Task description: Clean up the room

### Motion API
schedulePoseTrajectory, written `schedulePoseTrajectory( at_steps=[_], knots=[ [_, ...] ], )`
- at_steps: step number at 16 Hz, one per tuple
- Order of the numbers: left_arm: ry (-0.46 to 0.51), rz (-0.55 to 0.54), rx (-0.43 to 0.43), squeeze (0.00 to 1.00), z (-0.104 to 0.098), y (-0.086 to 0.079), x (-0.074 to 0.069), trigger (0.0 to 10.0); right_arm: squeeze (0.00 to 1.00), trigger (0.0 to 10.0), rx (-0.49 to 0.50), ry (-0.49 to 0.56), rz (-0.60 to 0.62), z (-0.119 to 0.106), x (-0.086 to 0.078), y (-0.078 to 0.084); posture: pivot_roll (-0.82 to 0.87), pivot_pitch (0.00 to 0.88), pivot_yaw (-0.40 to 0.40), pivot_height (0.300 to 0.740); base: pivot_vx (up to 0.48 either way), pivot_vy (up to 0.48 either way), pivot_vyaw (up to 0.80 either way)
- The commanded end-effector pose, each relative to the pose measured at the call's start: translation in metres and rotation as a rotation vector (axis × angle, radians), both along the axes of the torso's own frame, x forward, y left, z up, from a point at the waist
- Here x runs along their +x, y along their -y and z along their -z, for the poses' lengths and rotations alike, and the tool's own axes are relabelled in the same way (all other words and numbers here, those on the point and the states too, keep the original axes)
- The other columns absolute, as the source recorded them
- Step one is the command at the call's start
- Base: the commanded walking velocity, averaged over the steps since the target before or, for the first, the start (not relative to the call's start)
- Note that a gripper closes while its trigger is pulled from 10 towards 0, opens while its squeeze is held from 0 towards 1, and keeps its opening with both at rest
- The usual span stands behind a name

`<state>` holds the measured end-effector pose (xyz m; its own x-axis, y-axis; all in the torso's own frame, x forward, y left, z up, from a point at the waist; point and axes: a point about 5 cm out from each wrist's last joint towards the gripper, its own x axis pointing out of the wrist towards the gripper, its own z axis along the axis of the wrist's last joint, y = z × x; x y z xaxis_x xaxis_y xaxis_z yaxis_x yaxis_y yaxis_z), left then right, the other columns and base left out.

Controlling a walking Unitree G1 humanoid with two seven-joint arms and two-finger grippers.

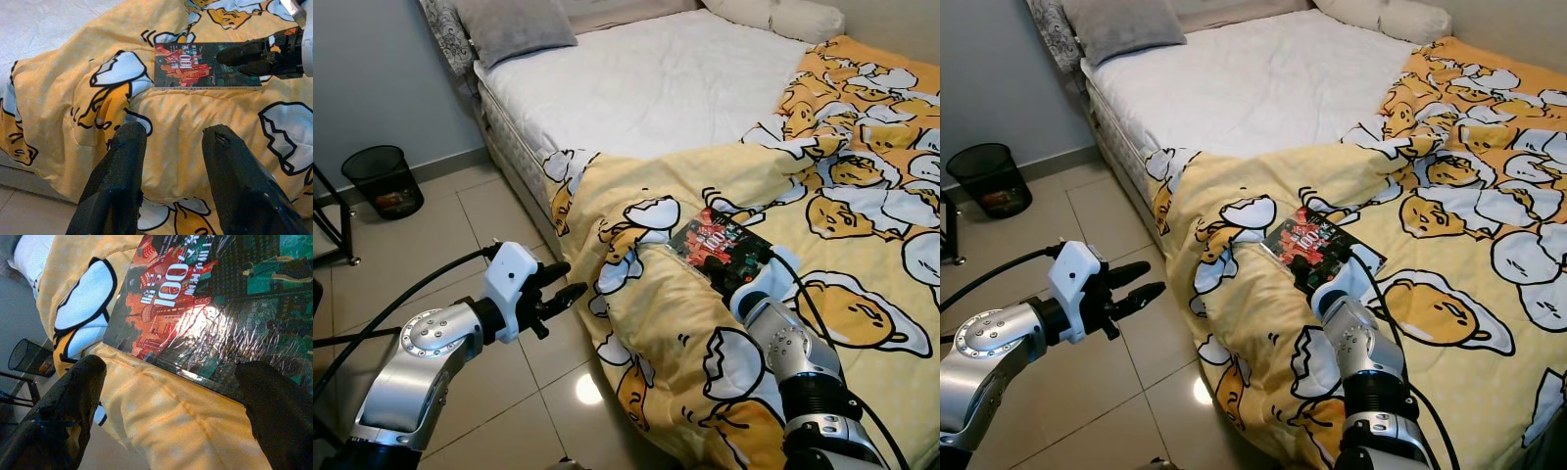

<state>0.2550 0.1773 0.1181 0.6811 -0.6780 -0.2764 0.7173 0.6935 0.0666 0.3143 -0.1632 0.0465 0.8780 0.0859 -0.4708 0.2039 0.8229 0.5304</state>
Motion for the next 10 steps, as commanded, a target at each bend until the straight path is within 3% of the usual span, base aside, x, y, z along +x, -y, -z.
schedulePoseTrajectory(
  at_steps=[1,4,7,10],
  knots=[
    [0.002,0.014,-0.002,0.15,-0.002,0.001,0.0,10.0,1.0,10.0,-0.002,0.015,0.029,-0.001,0.0,0.008,-0.03,0.0,0.042,0.74,0.0,0.0,0.0],
    [-0.02,0.039,-0.022,0.15,0.004,0.006,-0.005,10.0,1.0,10.0,-0.01,0.047,0.073,-0.001,0.008,0.027,-0.03,0.0,0.045,0.74,0.0,0.0,0.0],
    [-0.025,0.005,-0.086,0.15,0.003,0.003,-0.006,10.0,1.0,10.0,0.011,0.011,0.057,0.006,0.01,0.033,-0.01,0.0,0.049,0.74,0.0,0.0,0.0],
    [-0.029,0.019,-0.097,0.15,0.0,0.002,-0.009,10.0,1.0,10.0,-0.03,0.008,0.074,0.006,0.015,0.038,0.01,0.0,0.066,0.74,0.0,0.0,0.0]
  ],
)
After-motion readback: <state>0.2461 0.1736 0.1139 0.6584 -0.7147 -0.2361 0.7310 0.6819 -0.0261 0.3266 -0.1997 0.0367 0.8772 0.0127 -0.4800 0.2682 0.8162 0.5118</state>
